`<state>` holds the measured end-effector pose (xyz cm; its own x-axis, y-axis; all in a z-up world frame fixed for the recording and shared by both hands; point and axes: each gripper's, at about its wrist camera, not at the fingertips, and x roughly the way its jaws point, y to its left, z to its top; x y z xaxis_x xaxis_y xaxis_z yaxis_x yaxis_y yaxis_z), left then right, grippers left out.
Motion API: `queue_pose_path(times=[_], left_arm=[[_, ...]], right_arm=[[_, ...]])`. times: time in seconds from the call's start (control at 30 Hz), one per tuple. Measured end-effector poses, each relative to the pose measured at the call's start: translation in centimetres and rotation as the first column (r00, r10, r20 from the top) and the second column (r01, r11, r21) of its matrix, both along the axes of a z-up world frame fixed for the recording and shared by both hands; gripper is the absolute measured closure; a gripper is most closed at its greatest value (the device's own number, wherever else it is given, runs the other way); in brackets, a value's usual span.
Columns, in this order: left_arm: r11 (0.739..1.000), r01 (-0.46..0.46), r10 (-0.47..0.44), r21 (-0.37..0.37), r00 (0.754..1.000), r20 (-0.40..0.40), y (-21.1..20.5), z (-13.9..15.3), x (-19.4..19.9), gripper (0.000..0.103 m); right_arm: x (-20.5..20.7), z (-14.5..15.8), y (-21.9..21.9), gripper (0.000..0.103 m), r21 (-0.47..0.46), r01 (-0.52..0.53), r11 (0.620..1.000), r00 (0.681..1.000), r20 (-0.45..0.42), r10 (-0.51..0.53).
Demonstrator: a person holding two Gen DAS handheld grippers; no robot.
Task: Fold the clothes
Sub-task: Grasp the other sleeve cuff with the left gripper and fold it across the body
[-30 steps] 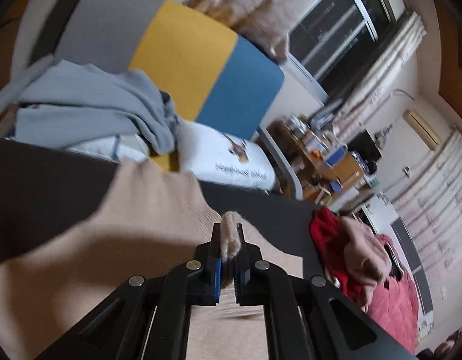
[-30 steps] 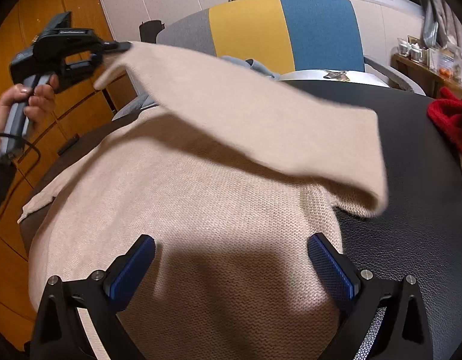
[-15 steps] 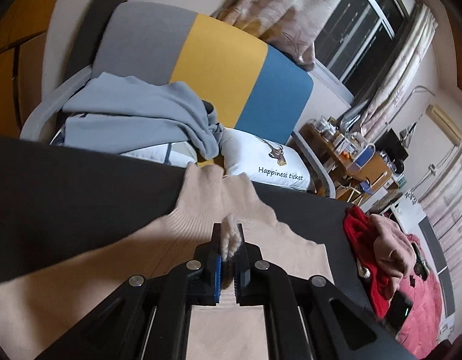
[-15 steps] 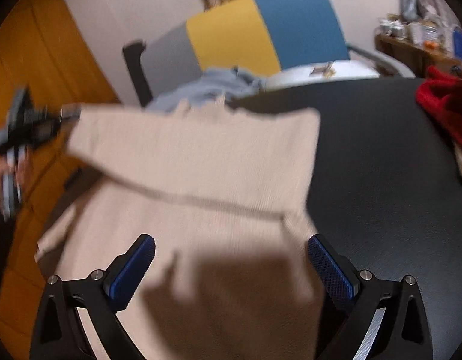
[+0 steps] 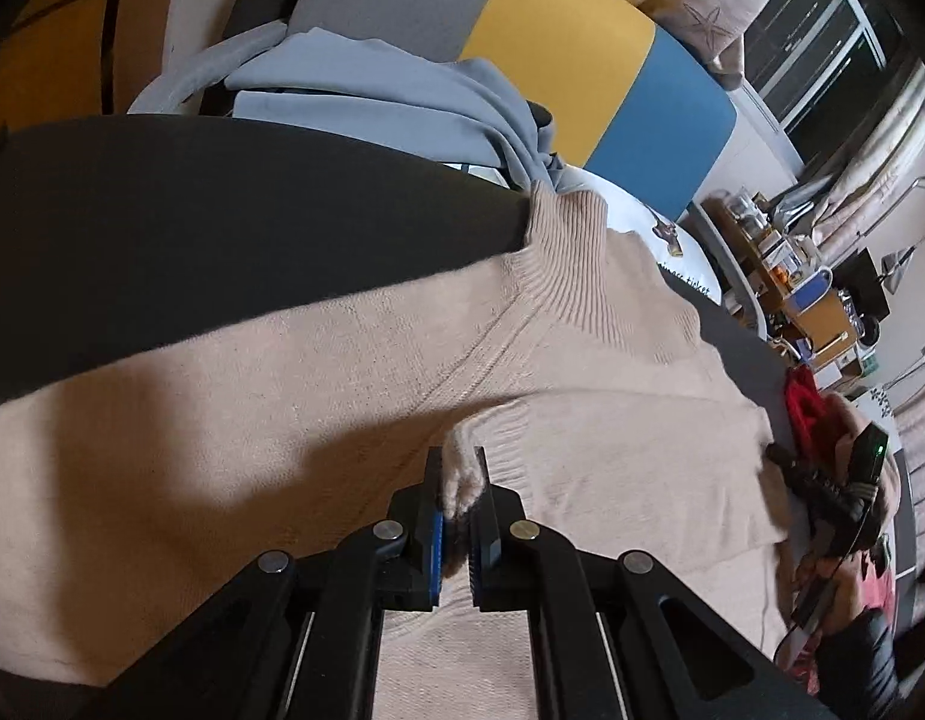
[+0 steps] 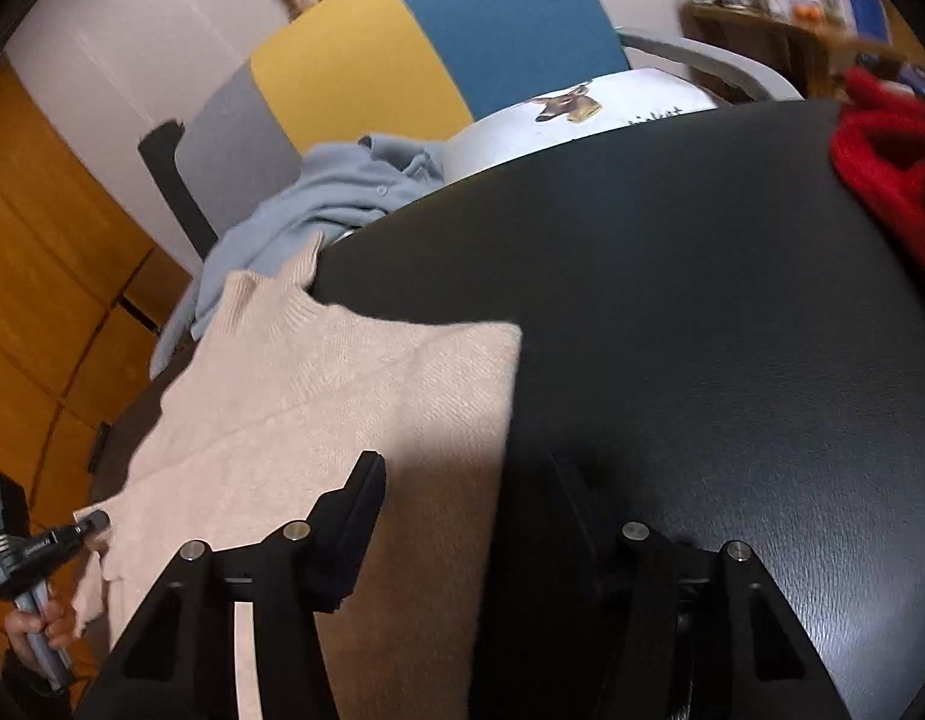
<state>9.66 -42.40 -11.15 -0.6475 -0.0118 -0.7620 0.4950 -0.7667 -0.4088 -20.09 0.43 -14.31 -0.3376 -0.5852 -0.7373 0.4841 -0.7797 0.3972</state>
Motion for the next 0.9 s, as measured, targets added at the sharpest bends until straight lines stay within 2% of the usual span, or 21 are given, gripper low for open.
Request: queue_pose_path(times=[0.07, 0.17, 0.23, 0.33, 0.43, 0.5, 0.53, 0.63, 0.67, 0.77, 0.9], left_arm=[[1.0, -0.007, 0.007, -0.009, 0.999, -0.036, -0.2, 0.8, 0.2, 0.099], [1.0, -0.023, 0.023, -0.02, 1.0, 0.005, -0.7, 0.0, -0.2, 0.099], [0.999, -0.033, 0.034, -0.028, 0.999, 0.035, -0.9, -0.7, -0.5, 0.099], [0.998, -0.049, 0.052, -0.04, 0.995, 0.081, -1.4, -1.7, -1.0, 0.099], [0.997, -0.063, 0.07, -0.053, 0.99, 0.126, -1.8, -2.6, -1.5, 0.095], [0.996, -0.079, 0.082, -0.028, 0.99, 0.117, -2.1, -2.8, -1.2, 0.092], [0.996, -0.085, 0.085, -0.01, 0.991, 0.103, -2.3, -2.7, -0.9, 0.087], [0.994, -0.111, 0.108, 0.024, 0.99, 0.092, -2.9, -2.3, -0.2, 0.084], [0.991, -0.131, 0.13, 0.003, 0.987, 0.09, -3.0, -1.9, 0.3, 0.084], [0.985, -0.167, 0.17, -0.047, 0.984, 0.062, -2.9, -0.7, 1.8, 0.084], [0.988, -0.114, 0.119, -0.107, 0.992, 0.043, -0.7, 0.2, 2.5, 0.083]], right_arm=[[0.1, 0.4, -1.0, 0.092, 0.04, -0.034, 0.999, 0.999, -0.029, 0.035], [1.3, 2.2, -2.9, 0.093, 0.139, -0.077, 0.987, 0.982, -0.16, 0.099], [1.4, 3.1, -3.6, 0.093, 0.184, -0.072, 0.98, 0.971, -0.212, 0.111], [1.1, 3.2, -3.6, 0.093, 0.216, -0.036, 0.976, 0.966, -0.241, 0.089], [0.0, 1.6, -2.9, 0.093, 0.245, 0.008, 0.969, 0.978, -0.204, 0.044], [-0.4, 0.6, -2.1, 0.093, 0.241, 0.019, 0.97, 0.983, -0.183, 0.026], [-0.2, 0.9, -1.8, 0.092, 0.238, 0.029, 0.971, 0.98, -0.198, 0.019], [0.6, 2.7, -0.6, 0.092, 0.177, 0.043, 0.983, 0.974, -0.226, -0.002], [0.9, 3.4, -0.3, 0.089, 0.148, 0.039, 0.988, 0.973, -0.233, -0.004], [3.0, 5.7, 1.4, 0.088, 0.077, 0.021, 0.997, 0.967, -0.253, -0.001], [7.4, 5.8, 3.6, 0.088, 0.132, -0.042, 0.99, 0.96, -0.27, 0.077]])
